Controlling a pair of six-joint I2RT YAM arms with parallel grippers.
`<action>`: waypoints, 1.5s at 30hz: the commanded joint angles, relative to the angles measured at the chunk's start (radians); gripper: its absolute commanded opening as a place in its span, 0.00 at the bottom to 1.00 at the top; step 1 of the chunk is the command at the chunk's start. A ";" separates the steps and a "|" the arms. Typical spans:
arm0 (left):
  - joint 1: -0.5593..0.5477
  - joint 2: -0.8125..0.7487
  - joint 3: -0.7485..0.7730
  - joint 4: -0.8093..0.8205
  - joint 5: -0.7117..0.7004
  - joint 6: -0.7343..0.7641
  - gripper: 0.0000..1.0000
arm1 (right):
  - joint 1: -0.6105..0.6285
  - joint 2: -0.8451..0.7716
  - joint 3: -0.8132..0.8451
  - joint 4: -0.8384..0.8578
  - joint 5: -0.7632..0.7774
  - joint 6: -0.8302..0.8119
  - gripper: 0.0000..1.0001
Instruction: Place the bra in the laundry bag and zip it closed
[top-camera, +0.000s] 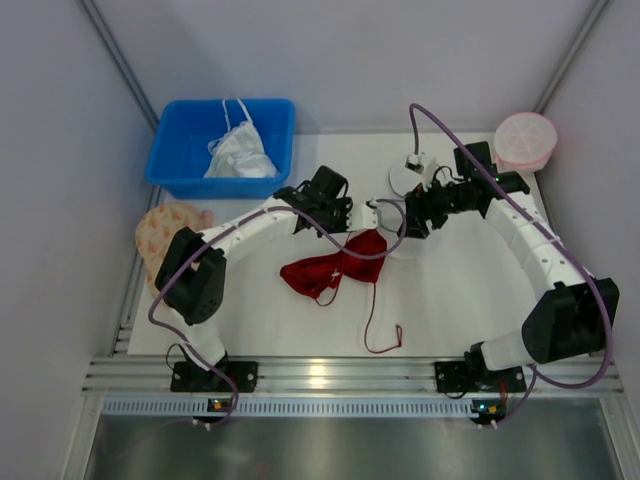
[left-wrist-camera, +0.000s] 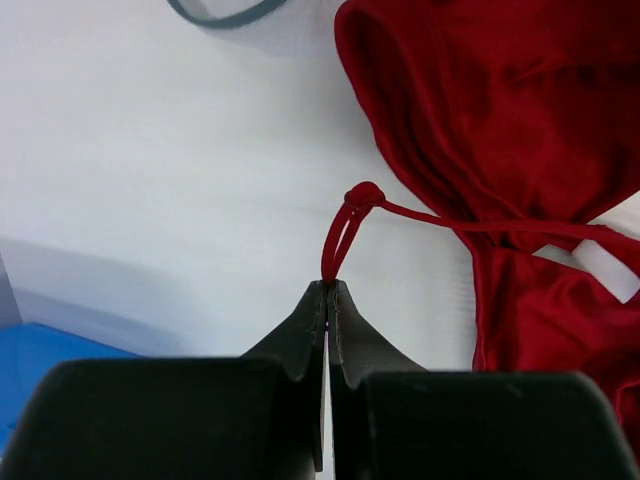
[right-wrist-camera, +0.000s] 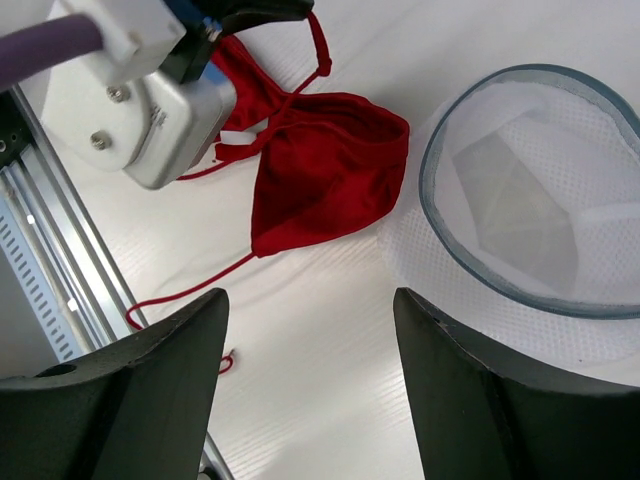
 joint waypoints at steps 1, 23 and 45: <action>0.028 0.023 -0.009 0.030 -0.014 0.003 0.00 | -0.015 -0.023 0.004 0.011 -0.018 -0.012 0.68; 0.031 -0.278 -0.121 0.007 0.177 -0.057 0.53 | -0.136 -0.064 -0.040 -0.056 -0.093 -0.009 0.68; -0.555 0.068 0.108 -0.033 0.026 -0.917 0.55 | -0.509 -0.205 -0.140 -0.265 -0.170 -0.202 0.67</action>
